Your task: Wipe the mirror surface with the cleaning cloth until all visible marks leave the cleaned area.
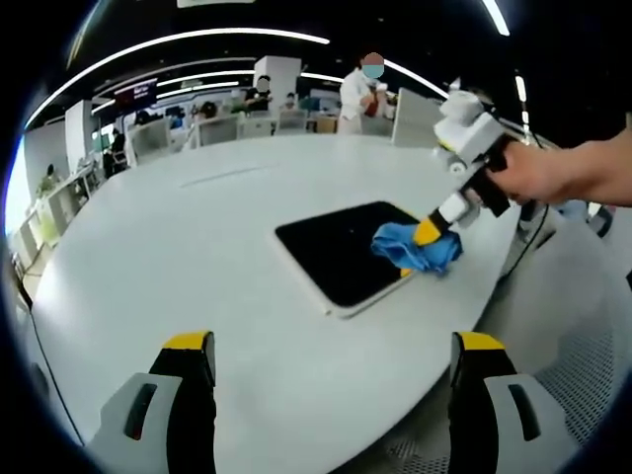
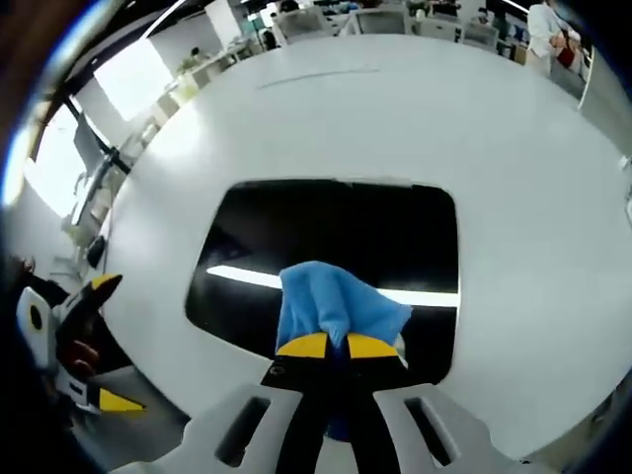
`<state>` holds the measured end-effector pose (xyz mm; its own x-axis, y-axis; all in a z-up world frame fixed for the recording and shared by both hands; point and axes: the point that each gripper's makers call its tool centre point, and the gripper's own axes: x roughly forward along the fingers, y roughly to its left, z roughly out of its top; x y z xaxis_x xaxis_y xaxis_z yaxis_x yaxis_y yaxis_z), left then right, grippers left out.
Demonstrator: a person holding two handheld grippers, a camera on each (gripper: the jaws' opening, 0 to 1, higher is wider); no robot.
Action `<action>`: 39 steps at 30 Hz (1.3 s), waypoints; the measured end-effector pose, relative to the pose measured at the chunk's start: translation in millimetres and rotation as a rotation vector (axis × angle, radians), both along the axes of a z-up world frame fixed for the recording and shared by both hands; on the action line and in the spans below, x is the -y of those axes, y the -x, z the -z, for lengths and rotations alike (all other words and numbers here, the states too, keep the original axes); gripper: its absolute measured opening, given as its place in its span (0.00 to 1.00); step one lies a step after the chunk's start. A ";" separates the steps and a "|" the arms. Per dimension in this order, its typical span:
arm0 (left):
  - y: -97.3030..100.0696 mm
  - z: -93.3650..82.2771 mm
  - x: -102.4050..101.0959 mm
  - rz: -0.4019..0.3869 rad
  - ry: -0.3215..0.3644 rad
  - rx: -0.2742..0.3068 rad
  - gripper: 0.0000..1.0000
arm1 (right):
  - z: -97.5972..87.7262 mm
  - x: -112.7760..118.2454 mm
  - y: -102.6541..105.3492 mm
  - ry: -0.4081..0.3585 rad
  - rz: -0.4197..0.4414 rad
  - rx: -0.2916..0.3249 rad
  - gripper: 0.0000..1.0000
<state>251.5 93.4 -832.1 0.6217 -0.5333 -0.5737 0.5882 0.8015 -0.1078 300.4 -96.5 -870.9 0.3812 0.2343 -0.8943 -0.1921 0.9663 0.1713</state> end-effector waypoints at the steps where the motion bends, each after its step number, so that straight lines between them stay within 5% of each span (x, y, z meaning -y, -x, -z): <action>1: -0.1 0.0 -0.2 -0.001 0.001 0.001 0.99 | 0.1 -0.1 1.3 -0.007 0.002 -0.006 0.00; 39: -3.4 -1.0 -3.9 -0.021 -0.008 0.013 0.99 | -0.8 5.3 6.6 -0.026 -0.118 -0.003 0.00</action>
